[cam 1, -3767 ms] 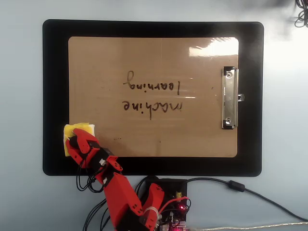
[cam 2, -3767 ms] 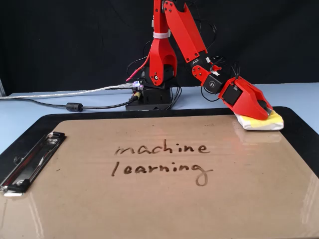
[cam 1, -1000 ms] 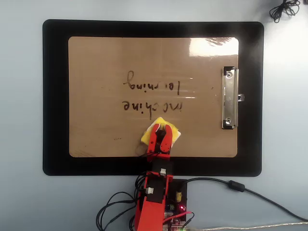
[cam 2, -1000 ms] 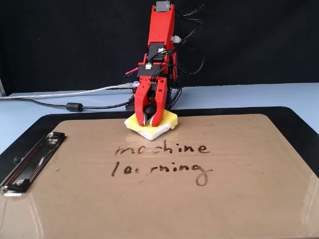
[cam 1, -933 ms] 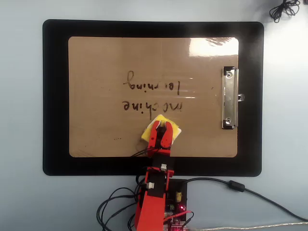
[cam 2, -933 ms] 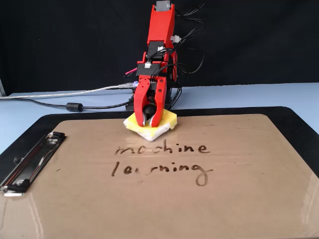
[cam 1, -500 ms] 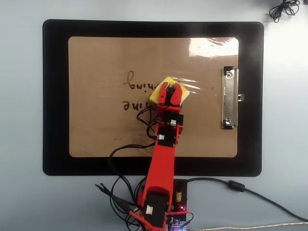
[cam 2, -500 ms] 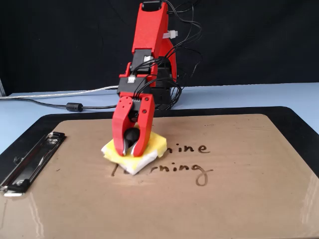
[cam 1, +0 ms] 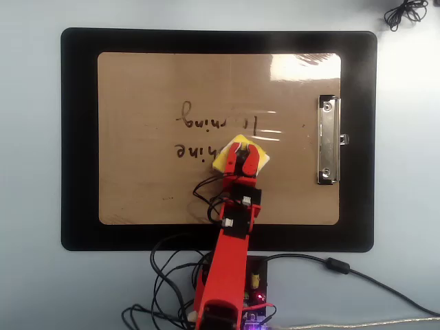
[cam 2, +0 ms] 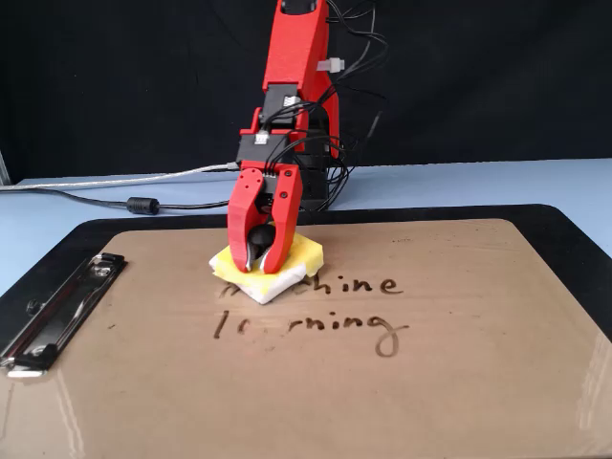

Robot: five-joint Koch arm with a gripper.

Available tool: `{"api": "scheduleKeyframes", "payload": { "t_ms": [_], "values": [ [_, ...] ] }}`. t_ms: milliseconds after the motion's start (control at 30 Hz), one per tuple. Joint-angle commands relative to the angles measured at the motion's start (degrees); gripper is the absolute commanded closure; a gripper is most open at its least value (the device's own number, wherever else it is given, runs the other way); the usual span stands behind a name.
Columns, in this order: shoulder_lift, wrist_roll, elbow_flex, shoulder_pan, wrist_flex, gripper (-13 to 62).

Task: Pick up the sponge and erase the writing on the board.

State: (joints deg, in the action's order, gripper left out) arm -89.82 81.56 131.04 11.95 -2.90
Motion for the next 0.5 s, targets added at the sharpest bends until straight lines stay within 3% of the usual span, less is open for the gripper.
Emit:
{"api": "scheduleKeyframes", "payload": {
  "t_ms": [0,200,467],
  "values": [
    [7.03,-0.97,-7.03,0.97,-2.29,57.5],
    [15.64,-3.34,-19.25,1.23,-8.0,57.5],
    [-4.66,-8.88,1.41,7.56,-7.82,57.5]
  ]
}}
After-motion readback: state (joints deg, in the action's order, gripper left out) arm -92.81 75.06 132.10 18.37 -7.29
